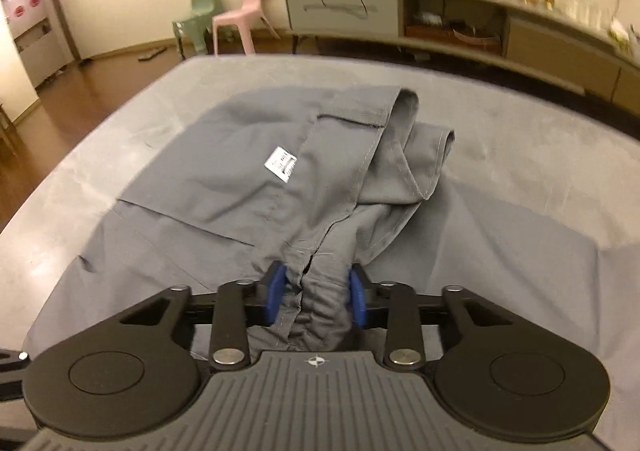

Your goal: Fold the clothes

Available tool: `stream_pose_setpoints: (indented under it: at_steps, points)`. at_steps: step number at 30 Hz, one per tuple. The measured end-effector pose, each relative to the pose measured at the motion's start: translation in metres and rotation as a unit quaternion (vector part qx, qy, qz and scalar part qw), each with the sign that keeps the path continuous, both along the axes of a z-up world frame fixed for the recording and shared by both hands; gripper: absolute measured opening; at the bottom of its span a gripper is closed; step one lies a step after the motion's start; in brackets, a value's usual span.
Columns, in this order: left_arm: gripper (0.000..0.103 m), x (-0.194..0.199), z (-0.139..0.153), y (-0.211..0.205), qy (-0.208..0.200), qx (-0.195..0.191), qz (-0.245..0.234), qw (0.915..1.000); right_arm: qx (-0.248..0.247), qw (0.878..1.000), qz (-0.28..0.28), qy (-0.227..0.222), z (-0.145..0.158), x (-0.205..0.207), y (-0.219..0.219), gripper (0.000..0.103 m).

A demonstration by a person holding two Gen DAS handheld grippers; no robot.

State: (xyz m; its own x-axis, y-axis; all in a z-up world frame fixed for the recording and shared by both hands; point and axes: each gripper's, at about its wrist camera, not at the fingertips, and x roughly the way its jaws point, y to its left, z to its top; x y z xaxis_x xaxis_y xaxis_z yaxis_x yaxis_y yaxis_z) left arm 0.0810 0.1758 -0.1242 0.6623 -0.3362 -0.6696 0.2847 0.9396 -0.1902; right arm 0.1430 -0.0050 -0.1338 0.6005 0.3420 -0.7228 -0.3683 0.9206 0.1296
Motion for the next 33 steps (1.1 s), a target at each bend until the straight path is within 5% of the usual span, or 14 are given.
stream_pose_setpoints:
  at_steps: [4, 8, 11, 15, 20, 22, 24, 26, 28, 31, 33]
  points:
    - [0.018, -0.001, 0.004, 0.003, 0.004, -0.013, 0.007, 0.9999, 0.001, 0.999, 0.001, -0.032, 0.009, -0.017, -0.01, 0.026]
    - [0.018, -0.001, 0.003, 0.003, 0.005, -0.007, 0.005, 1.0, -0.011, 1.0, -0.02, -0.013, -0.009, -0.023, -0.023, 0.026]
    - [0.018, -0.003, 0.006, 0.001, 0.003, 0.002, 0.002, 1.0, 0.027, 0.999, -0.038, 0.004, -0.009, -0.02, -0.032, 0.026]
    - [0.018, -0.01, 0.017, 0.002, -0.013, -0.012, 0.0, 0.9998, 0.011, 0.998, -0.059, -0.004, 0.012, -0.023, -0.04, 0.043]
    - [0.018, -0.015, 0.029, -0.013, -0.037, -0.032, -0.027, 0.9985, 0.041, 0.994, -0.079, -0.069, 0.052, -0.017, -0.051, 0.063]
    - [0.018, -0.015, 0.027, -0.026, -0.04, -0.026, -0.041, 0.998, 0.017, 0.994, -0.088, -0.06, 0.044, 0.008, -0.048, 0.06]
    - [0.018, -0.015, 0.021, -0.039, -0.036, -0.016, -0.058, 0.9975, -0.002, 0.997, -0.078, -0.029, 0.024, 0.031, -0.04, 0.013]
    - [0.018, -0.011, 0.01, -0.053, -0.016, 0.014, -0.066, 0.9976, -0.013, 0.998, -0.058, 0.006, 0.003, 0.049, -0.031, 0.012]
    - [0.018, -0.01, 0.004, -0.059, -0.016, 0.027, -0.066, 0.9973, -0.039, 0.999, -0.03, -0.01, -0.006, 0.05, -0.022, 0.012]
    - [0.018, -0.008, 0.007, -0.058, -0.006, 0.011, -0.063, 0.9979, -0.048, 0.998, -0.035, 0.011, 0.008, 0.047, -0.029, 0.013]
    - [0.018, -0.011, 0.009, -0.054, -0.012, 0.004, -0.061, 0.998, -0.057, 0.998, -0.03, -0.019, 0.028, 0.021, -0.035, 0.016]
